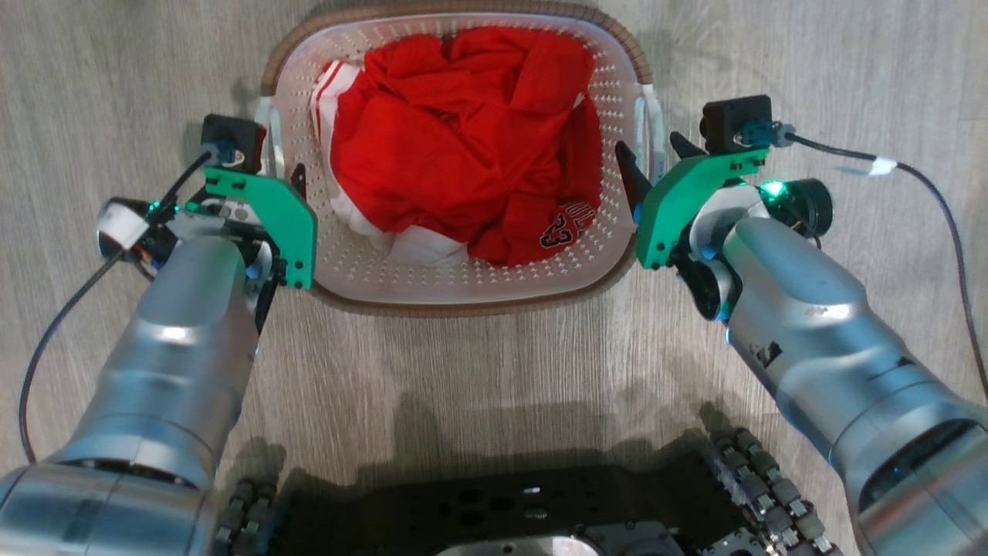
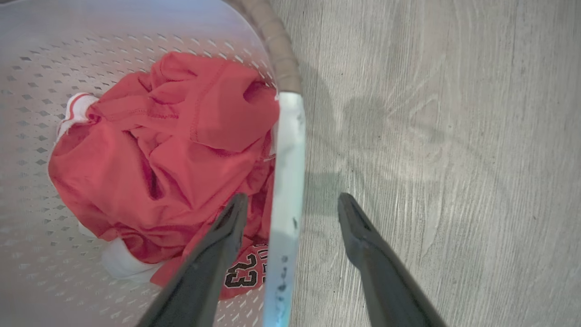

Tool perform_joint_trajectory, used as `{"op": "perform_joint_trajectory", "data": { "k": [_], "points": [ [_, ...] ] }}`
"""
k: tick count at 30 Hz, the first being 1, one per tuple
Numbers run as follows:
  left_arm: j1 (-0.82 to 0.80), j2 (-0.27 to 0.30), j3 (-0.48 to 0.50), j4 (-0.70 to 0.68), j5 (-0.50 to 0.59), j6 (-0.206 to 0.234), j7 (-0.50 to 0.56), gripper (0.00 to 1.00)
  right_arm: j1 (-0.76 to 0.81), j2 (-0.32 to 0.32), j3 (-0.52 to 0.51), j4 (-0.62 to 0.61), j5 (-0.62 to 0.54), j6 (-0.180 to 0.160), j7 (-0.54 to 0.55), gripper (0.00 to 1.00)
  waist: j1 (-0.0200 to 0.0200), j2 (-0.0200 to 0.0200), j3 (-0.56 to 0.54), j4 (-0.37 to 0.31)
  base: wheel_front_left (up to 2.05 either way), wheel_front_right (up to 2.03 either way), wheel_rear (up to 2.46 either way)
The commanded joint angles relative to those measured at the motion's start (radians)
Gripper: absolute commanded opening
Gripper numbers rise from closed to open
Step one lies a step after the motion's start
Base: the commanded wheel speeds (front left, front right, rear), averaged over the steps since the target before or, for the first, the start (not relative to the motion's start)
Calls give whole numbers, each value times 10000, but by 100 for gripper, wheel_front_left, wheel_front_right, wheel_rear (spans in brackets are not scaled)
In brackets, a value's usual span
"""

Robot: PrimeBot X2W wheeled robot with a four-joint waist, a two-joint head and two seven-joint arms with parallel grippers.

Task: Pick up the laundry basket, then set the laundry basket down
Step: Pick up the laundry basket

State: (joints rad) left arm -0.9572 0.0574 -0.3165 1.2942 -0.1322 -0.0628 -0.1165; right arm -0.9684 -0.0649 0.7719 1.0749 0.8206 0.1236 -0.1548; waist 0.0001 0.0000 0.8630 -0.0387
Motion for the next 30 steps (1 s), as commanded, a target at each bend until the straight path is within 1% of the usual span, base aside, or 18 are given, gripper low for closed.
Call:
{"op": "perform_joint_trajectory", "data": {
  "k": [1,8,11,16,26,27,28,29,30],
  "points": [
    [95,372,103,-48,57,-52,26,100,326,147,205,15,96,71,-3,100,-1,0,140,42,0,0,0],
    [-363,413,-137,-40,130,-89,227,100,-237,147,625,333,552,71,109,100,-1,0,703,95,0,0,0],
    [-715,438,-233,-38,169,-73,258,100,-613,147,883,459,565,71,188,100,-1,0,1081,97,0,0,0],
    [-837,457,-362,-37,173,-67,380,100,-830,147,1044,477,987,71,121,100,-1,0,1310,78,0,0,0],
    [-946,377,-479,-36,44,-48,505,100,-1077,147,1551,615,1447,71,33,100,-1,0,1458,153,0,0,0],
    [-943,362,-476,-36,9,-60,522,99,-1090,147,1612,617,1494,71,35,100,-1,0,1456,168,0,0,0],
    [-933,346,-481,-36,-22,-77,558,69,-1089,147,1696,588,1543,71,92,71,-1,0,1453,186,0,0,0],
    [-926,328,-510,-35,-36,-121,585,41,-1098,147,1836,533,1541,71,140,0,-1,0,1450,200,0,0,0],
    [-929,315,-534,-35,-52,-162,559,0,-1093,147,1958,484,1562,71,195,0,-1,0,1450,209,0,0,0]
  ]
}}
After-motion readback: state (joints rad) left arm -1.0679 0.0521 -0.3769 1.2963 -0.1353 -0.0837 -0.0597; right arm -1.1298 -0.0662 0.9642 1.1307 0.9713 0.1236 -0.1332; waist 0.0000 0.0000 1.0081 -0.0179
